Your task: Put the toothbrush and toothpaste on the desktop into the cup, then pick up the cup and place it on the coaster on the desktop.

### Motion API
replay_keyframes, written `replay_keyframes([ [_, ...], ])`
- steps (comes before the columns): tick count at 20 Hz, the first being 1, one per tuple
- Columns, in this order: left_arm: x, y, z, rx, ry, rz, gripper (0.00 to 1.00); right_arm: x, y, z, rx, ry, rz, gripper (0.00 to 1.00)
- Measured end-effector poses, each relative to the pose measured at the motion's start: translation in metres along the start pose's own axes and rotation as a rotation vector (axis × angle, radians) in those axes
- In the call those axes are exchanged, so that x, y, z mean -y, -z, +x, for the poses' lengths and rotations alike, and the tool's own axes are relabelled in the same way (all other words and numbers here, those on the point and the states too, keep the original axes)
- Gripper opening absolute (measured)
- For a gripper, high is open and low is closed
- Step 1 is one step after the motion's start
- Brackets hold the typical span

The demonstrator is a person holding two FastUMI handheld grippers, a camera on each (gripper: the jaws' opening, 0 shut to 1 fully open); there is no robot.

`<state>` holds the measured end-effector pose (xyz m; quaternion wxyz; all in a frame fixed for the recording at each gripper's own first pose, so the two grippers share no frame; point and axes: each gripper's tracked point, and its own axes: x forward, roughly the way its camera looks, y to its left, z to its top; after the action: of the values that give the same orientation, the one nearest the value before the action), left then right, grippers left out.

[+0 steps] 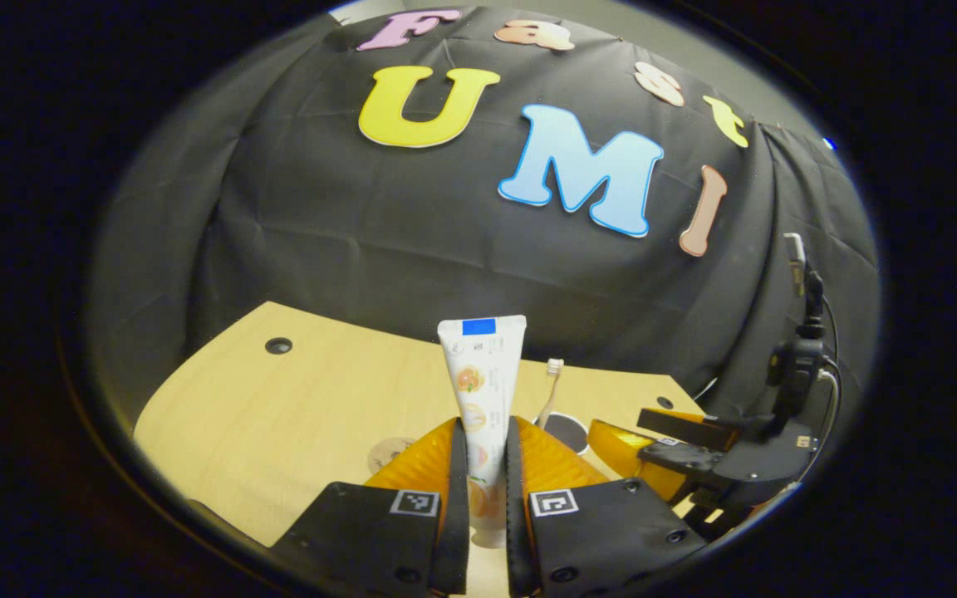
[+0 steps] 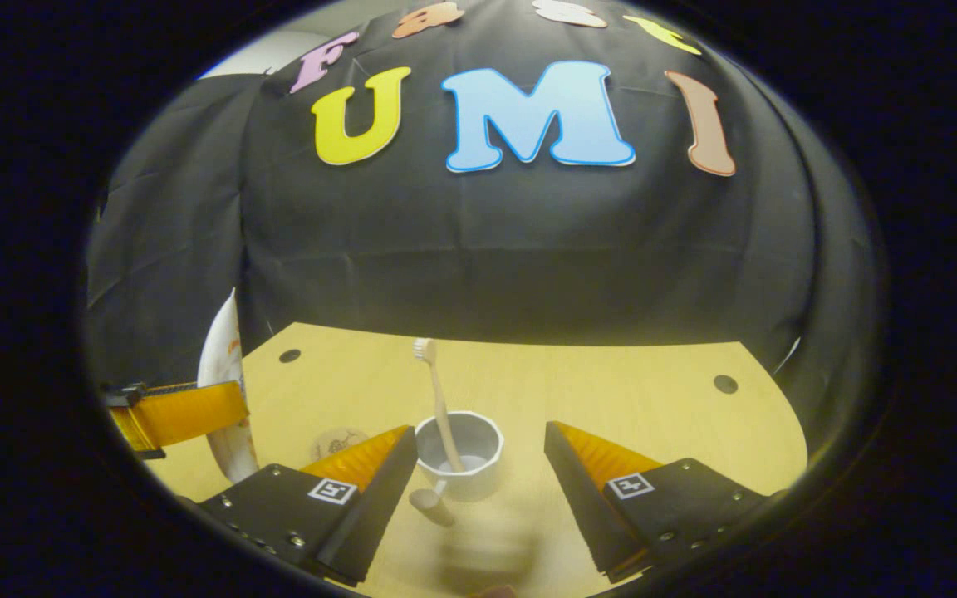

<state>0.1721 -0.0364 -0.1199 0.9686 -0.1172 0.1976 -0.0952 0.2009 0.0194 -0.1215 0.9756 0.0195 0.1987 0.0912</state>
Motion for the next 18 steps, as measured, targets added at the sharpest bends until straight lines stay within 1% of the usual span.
replay_keyframes([
  [3, 0.015, -0.012, 0.012, 0.062, 0.030, -0.014, 0.25, 0.020, -0.010, -0.026, 0.026, 0.031, 0.023, 0.93],
  [6, 0.030, -0.024, 0.028, 0.131, 0.070, -0.045, 0.25, 0.040, -0.007, -0.051, 0.017, 0.061, 0.045, 0.94],
  [11, 0.049, -0.043, 0.061, 0.256, 0.135, -0.133, 0.25, 0.066, 0.001, -0.081, -0.010, 0.107, 0.053, 0.93],
  [15, 0.048, -0.042, 0.091, 0.321, 0.125, -0.147, 0.25, 0.077, 0.017, -0.090, -0.051, 0.114, 0.077, 0.93],
  [16, 0.049, -0.040, 0.099, 0.332, 0.121, -0.137, 0.21, 0.079, 0.021, -0.092, -0.064, 0.117, 0.080, 0.93],
  [17, 0.051, -0.036, 0.105, 0.338, 0.120, -0.119, 0.26, 0.082, 0.025, -0.092, -0.074, 0.119, 0.082, 0.93],
  [18, 0.054, -0.031, 0.112, 0.338, 0.120, -0.094, 0.25, 0.085, 0.029, -0.093, -0.085, 0.122, 0.084, 0.93],
])
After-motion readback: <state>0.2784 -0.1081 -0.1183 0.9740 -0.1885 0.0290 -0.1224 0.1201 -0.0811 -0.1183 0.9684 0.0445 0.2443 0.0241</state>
